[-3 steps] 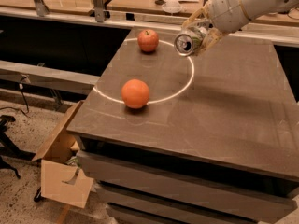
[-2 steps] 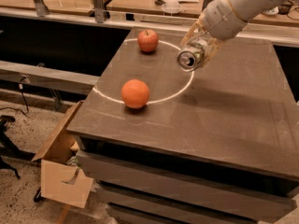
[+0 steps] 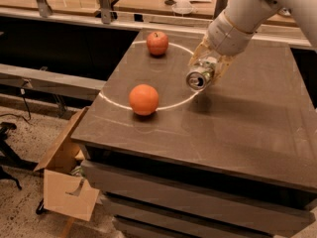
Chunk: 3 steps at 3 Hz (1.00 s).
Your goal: Knock 7up can over
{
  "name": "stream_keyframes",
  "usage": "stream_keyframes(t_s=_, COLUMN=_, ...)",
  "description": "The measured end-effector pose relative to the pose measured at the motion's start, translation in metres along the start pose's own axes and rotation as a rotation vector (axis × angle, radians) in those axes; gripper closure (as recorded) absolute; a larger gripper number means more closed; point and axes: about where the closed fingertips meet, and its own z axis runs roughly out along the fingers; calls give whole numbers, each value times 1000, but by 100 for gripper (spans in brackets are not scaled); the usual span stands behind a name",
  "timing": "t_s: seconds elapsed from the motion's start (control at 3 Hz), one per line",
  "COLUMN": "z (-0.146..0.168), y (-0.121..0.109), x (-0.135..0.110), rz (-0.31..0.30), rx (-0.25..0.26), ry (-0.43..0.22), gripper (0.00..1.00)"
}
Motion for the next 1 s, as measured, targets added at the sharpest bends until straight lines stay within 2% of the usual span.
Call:
stream_keyframes(t_s=0.67, z=15, y=21, x=1, rz=28, rx=-74, ry=51, gripper=0)
stream_keyframes(t_s=1.0, z=13, y=22, x=2, rz=30, rx=-77, ry=60, gripper=0)
